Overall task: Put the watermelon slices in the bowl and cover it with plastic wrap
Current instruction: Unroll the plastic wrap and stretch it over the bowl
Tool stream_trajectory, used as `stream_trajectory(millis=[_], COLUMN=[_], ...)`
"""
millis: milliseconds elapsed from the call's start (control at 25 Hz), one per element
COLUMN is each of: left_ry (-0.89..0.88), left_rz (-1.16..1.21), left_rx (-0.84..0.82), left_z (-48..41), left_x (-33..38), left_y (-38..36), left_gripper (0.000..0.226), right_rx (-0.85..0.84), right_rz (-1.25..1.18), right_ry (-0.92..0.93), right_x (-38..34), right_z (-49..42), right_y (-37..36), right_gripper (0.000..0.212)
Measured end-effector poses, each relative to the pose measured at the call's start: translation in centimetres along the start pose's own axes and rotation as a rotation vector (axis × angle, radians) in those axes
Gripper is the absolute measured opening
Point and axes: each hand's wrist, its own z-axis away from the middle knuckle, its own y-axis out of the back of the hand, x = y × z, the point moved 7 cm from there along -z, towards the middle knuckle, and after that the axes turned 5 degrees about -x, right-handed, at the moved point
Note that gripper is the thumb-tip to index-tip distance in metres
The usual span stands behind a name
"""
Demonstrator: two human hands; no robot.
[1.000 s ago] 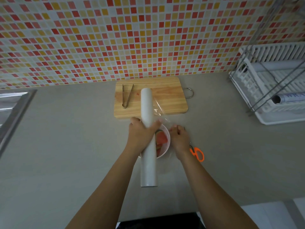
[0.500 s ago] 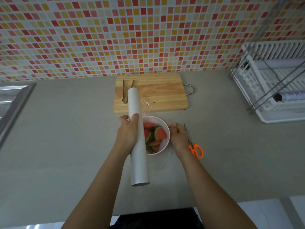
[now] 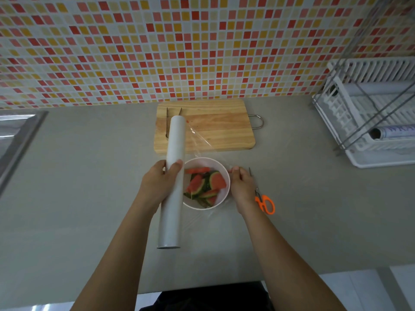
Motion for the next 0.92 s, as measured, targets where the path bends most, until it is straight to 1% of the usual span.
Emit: stream_trajectory(millis=[40, 200, 280, 320, 360, 440, 480, 560, 640, 680, 760, 840, 920], left_ry=[0.011, 0.073, 0.107, 0.123, 0.135, 0.156, 0.151, 0.075, -0.004, -0.023, -0.014, 0.046, 0.087], left_rz=[0.062, 0.52, 0.627, 0.629, 0.578, 0.396, 0.331, 0.275, 0.214, 0.204, 0.299, 0.437, 0.456], left_rx=[-0.034, -0.139, -0.158, -0.147, -0.122, -0.083, -0.089, -0.134, -0.132, -0.123, -0.127, -0.109, -0.08], left_z=[0.1, 0.1, -0.1, -0.1, -0.2, -0.2, -0.2, -0.4, -0.7, -0.9, -1.0, -1.2, -1.3], left_x=[-0.3, -1.6, -2.2, -2.4, -2.7, -2.9, -2.8, -2.4, -2.4, -2.5, -3.2, -4.4, -5.4], left_y=[0.0, 0.5, 0.8, 0.8, 0.8, 0.8, 0.8, 0.8, 1.4, 1.7, 2.1, 2.4, 2.4], left_gripper=[0.046, 0.037, 0.037, 0.038, 0.039, 0.047, 0.05, 0.059, 0.071, 0.071, 0.067, 0.068, 0.058], right_rx=[-0.002, -0.013, -0.011, -0.018, -0.03, -0.044, -0.044, -0.041, -0.049, -0.051, -0.04, -0.042, -0.054], right_rz=[-0.003, 0.021, 0.086, 0.102, 0.111, 0.132, 0.136, 0.098, 0.056, 0.043, 0.014, -0.017, -0.034], right_ry=[-0.002, -0.026, -0.012, -0.007, -0.005, -0.005, -0.001, 0.0, -0.02, -0.027, -0.04, -0.061, -0.068], right_x=[0.0, 0.1, 0.0, -0.1, -0.1, -0.3, -0.4, -0.4, -0.3, -0.2, -0.1, 0.0, 0.1], right_z=[-0.1, -0.4, -0.5, -0.6, -0.6, -0.7, -0.7, -0.5, -0.4, -0.3, -0.2, -0.2, -0.2], right_y=[0.0, 0.5, 0.8, 0.7, 0.7, 0.4, 0.3, 0.3, 0.2, 0.1, 0.0, -0.1, -0.2], right_gripper=[0.03, 0.03, 0.033, 0.034, 0.035, 0.036, 0.036, 0.032, 0.032, 0.033, 0.035, 0.035, 0.035])
